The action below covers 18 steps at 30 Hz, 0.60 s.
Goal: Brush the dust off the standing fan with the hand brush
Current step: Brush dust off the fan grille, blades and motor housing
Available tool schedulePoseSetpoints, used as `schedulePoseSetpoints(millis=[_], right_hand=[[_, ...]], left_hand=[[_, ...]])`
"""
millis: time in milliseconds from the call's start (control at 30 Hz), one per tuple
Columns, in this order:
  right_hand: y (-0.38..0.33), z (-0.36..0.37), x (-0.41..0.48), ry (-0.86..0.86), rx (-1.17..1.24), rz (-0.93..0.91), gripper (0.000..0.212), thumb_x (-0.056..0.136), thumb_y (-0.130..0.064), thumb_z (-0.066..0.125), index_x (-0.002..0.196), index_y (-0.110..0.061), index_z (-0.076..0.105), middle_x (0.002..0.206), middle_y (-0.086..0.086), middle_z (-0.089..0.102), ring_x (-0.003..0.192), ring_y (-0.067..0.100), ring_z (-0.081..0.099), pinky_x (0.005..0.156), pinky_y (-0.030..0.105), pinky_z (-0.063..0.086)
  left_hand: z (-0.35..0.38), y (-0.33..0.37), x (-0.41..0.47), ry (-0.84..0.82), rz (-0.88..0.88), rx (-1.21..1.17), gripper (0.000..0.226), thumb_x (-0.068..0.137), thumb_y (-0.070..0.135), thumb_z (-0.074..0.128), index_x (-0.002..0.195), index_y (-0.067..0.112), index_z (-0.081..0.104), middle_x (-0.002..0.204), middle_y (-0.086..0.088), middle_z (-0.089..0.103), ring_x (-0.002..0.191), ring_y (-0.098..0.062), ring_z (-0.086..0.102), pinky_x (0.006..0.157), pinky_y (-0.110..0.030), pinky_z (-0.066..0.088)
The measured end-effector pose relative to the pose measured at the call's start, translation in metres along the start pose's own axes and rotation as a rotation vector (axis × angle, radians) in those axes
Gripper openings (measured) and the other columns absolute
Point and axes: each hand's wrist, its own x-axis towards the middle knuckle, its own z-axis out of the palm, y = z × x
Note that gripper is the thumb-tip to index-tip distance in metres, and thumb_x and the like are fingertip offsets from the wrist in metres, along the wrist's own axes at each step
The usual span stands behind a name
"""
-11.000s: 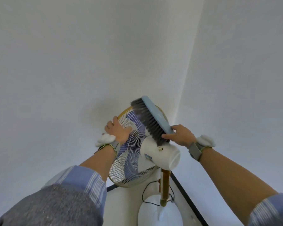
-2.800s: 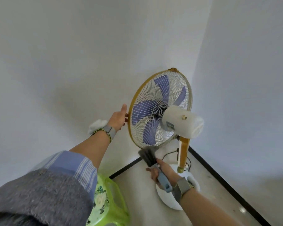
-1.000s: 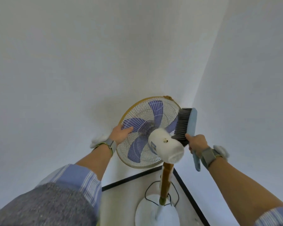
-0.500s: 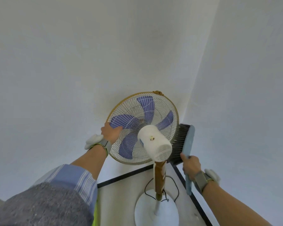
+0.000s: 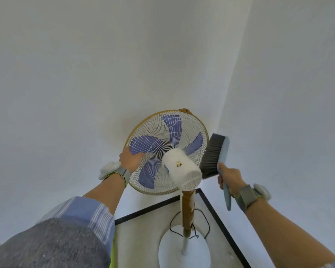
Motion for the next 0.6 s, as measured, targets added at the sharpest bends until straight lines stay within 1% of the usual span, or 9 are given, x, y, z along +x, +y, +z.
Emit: schedulePoseSetpoints(millis=[100, 200, 333, 367, 433, 467, 500, 567, 600], right_hand=[[-0.041, 0.015, -0.019, -0.024, 0.013, -0.15, 0.035, 0.096, -0.031, 0.059, 0.075, -0.004, 0.053, 0.057, 0.012, 0.046, 0.044, 0.019, 0.04, 0.041, 0.026, 0.037], [-0.059, 0.045, -0.049, -0.05, -0.036, -0.273, 0.033, 0.096, -0.031, 0.059, 0.087, 0.001, 0.062, 0.057, 0.007, 0.05, 0.046, 0.018, 0.044, 0.045, 0.028, 0.039], [-0.043, 0.095, -0.093, -0.13, -0.189, -0.373, 0.034, 0.094, -0.036, 0.058, 0.111, -0.007, 0.062, 0.063, 0.004, 0.059, 0.05, 0.016, 0.053, 0.049, 0.031, 0.046], [-0.03, 0.109, -0.104, -0.127, -0.251, -0.391, 0.036, 0.093, -0.038, 0.058, 0.118, -0.012, 0.059, 0.069, 0.005, 0.063, 0.055, 0.018, 0.058, 0.054, 0.034, 0.051], [0.004, 0.133, -0.128, -0.11, -0.344, -0.416, 0.044, 0.093, -0.04, 0.056, 0.13, -0.016, 0.05, 0.092, 0.009, 0.069, 0.075, 0.025, 0.066, 0.072, 0.045, 0.058], [0.023, 0.141, -0.139, -0.101, -0.377, -0.411, 0.049, 0.094, -0.041, 0.056, 0.135, -0.016, 0.046, 0.105, 0.011, 0.068, 0.087, 0.028, 0.067, 0.081, 0.046, 0.057], [0.042, 0.146, -0.15, -0.101, -0.421, -0.387, 0.054, 0.095, -0.041, 0.054, 0.141, -0.017, 0.042, 0.117, 0.011, 0.064, 0.098, 0.03, 0.065, 0.088, 0.043, 0.055], [0.078, 0.147, -0.169, -0.121, -0.564, -0.314, 0.06, 0.097, -0.041, 0.051, 0.149, -0.019, 0.032, 0.128, 0.011, 0.059, 0.112, 0.031, 0.06, 0.091, 0.038, 0.048], [0.096, 0.147, -0.181, -0.131, -0.626, -0.279, 0.06, 0.098, -0.041, 0.05, 0.15, -0.021, 0.029, 0.128, 0.01, 0.06, 0.112, 0.03, 0.06, 0.089, 0.037, 0.047]], left_hand=[[-0.009, -0.004, -0.001, -0.053, -0.015, -0.035, 0.058, 0.092, 0.025, 0.063, 0.143, 0.006, 0.041, 0.142, -0.014, 0.05, 0.126, -0.037, 0.05, 0.106, -0.046, 0.041], [-0.022, -0.008, -0.001, -0.134, -0.063, -0.043, 0.069, 0.092, 0.033, 0.061, 0.149, 0.008, 0.031, 0.151, -0.012, 0.04, 0.132, -0.036, 0.044, 0.108, -0.051, 0.039], [-0.042, -0.018, 0.0, -0.161, -0.069, -0.017, 0.062, 0.092, 0.028, 0.058, 0.146, 0.007, 0.035, 0.144, -0.014, 0.047, 0.125, -0.035, 0.05, 0.105, -0.046, 0.043], [-0.049, -0.021, -0.001, -0.153, -0.065, -0.004, 0.058, 0.094, 0.026, 0.056, 0.144, 0.006, 0.037, 0.142, -0.015, 0.048, 0.122, -0.035, 0.051, 0.103, -0.044, 0.045], [-0.066, -0.029, -0.005, -0.148, -0.063, 0.011, 0.05, 0.097, 0.018, 0.049, 0.144, 0.006, 0.038, 0.141, -0.015, 0.047, 0.113, -0.032, 0.051, 0.094, -0.04, 0.048], [-0.073, -0.034, -0.005, -0.148, -0.067, 0.022, 0.048, 0.098, 0.015, 0.045, 0.145, 0.006, 0.038, 0.141, -0.015, 0.046, 0.107, -0.03, 0.05, 0.09, -0.04, 0.048], [-0.081, -0.041, -0.006, -0.147, -0.075, 0.029, 0.047, 0.098, 0.013, 0.043, 0.145, 0.007, 0.038, 0.141, -0.015, 0.045, 0.103, -0.028, 0.048, 0.088, -0.041, 0.049], [-0.095, -0.054, -0.008, -0.147, -0.08, 0.048, 0.045, 0.098, 0.012, 0.043, 0.143, 0.008, 0.041, 0.14, -0.014, 0.046, 0.104, -0.029, 0.048, 0.089, -0.042, 0.05], [-0.106, -0.063, -0.011, -0.149, -0.088, 0.06, 0.044, 0.098, 0.012, 0.043, 0.142, 0.008, 0.043, 0.14, -0.014, 0.047, 0.107, -0.031, 0.049, 0.089, -0.043, 0.05]])
